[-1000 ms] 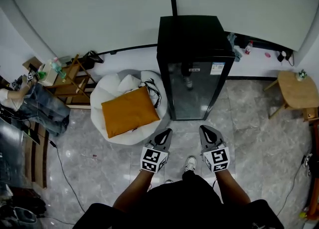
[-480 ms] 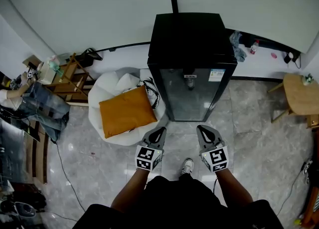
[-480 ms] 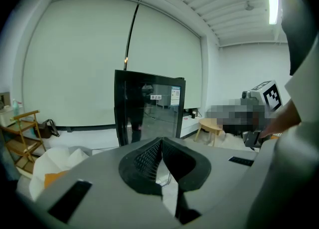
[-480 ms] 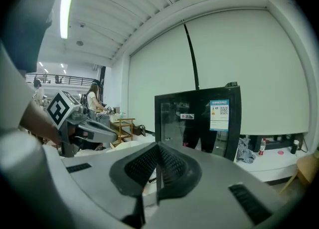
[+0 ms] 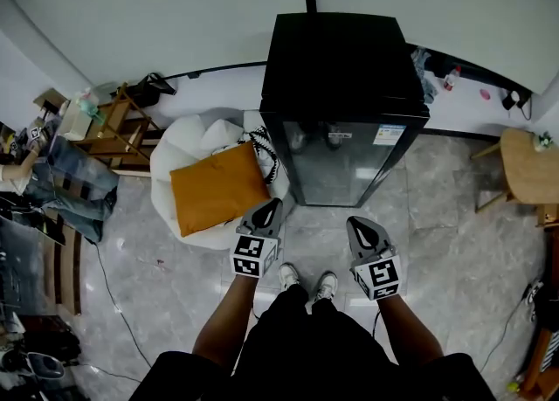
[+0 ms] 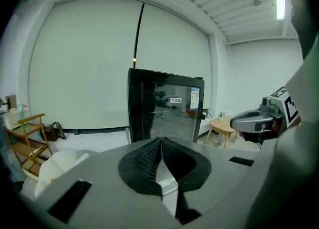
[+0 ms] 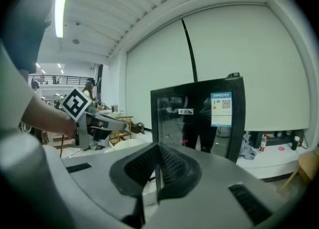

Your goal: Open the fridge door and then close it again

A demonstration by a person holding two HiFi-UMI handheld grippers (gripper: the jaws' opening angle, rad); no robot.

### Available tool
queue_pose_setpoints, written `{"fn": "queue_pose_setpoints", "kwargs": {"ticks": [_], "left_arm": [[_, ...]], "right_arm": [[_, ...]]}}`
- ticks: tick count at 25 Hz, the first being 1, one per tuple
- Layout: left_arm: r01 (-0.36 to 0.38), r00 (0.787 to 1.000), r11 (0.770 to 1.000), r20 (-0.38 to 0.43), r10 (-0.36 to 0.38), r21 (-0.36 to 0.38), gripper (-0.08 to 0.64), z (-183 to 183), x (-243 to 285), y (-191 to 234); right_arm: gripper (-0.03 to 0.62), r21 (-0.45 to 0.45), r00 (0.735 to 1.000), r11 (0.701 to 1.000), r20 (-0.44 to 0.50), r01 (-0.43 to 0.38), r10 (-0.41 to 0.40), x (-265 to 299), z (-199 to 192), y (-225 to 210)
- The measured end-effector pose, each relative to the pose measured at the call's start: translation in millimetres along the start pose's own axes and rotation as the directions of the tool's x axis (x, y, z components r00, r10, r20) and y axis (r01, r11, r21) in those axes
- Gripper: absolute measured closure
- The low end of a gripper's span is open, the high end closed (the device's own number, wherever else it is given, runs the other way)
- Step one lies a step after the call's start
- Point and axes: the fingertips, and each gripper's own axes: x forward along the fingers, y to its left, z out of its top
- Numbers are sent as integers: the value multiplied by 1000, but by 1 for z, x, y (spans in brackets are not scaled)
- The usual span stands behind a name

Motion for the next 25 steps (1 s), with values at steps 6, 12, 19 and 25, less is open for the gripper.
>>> {"fn": "queue_pose_setpoints", "kwargs": {"ticks": [6,12,19,25], "left_arm": [[-6,1000,1000,-17,7,29,538,9,32,28],[3,1000,999,-24,-2,54,537,10,62,49],[19,1000,1000,1,-19,-3,400,11,93,71],[51,998,998,35,-50,-38,379,25,120,85]], "right_arm": [[583,10,999,999,-22,-35,36,27,-2,10],[581,20,997,998,-40,-60,61,49,-6,16],[581,96,996,993,-40,-72,76,47,-21,26],[581,100,995,990,-12,-97,98,58,-15,31]]}}
